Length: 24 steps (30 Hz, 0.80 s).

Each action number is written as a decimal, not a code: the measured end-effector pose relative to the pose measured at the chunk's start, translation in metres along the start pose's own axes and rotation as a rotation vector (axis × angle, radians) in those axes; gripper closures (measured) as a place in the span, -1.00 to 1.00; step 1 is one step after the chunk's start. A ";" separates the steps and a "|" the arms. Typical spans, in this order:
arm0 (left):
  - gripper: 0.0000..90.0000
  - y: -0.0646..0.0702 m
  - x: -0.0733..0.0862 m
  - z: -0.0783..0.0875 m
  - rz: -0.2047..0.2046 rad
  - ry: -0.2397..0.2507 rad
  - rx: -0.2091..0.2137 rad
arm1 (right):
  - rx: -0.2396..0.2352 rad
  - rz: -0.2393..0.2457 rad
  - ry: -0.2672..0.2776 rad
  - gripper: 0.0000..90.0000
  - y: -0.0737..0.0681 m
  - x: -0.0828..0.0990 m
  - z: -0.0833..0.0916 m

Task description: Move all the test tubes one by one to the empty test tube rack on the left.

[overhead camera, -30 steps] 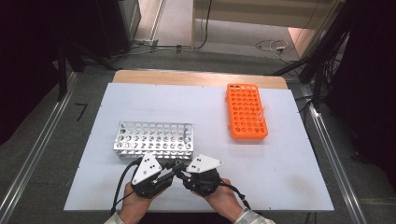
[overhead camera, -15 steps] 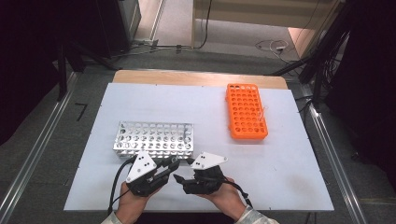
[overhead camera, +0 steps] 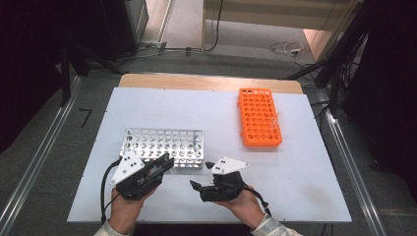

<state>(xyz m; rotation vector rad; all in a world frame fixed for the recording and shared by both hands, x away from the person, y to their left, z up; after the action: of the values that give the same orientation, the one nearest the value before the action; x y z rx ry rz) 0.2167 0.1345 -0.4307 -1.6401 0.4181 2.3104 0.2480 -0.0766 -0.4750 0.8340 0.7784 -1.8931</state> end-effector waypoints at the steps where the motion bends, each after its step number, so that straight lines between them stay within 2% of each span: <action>1: 0.67 -0.003 -0.002 0.001 0.007 0.008 -0.008 | 0.000 0.000 0.001 -0.46 0.001 0.000 0.000; 7: 0.67 -0.023 -0.010 0.008 0.041 0.037 -0.071 | 0.009 -0.011 -0.004 -0.46 0.004 0.001 0.000; 14: 0.67 -0.044 -0.013 0.009 0.041 0.047 -0.161 | 0.017 -0.010 -0.006 -0.46 0.005 0.001 0.000; 22: 0.67 -0.060 -0.012 0.007 0.014 0.051 -0.255 | 0.017 -0.012 -0.006 -0.46 0.006 0.002 0.000; 24: 0.67 -0.062 -0.012 0.006 -0.006 0.051 -0.276 | 0.020 -0.013 -0.006 -0.46 0.007 0.002 0.000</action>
<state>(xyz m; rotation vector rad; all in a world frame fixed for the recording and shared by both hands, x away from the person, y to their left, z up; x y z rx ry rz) 0.2391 0.1930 -0.4223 -1.8232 0.1065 2.4135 0.2533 -0.0803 -0.4774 0.8373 0.7640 -1.9167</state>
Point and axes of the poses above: each handheld gripper's, and its own axes: z roughly backward along the jaws, x roughly out of its underside, y roughly to its right, the point moved 4 cm from there along -z, roughly forward along the jaws, and after that the axes turned 12 degrees about -x, right-handed, at the moved point
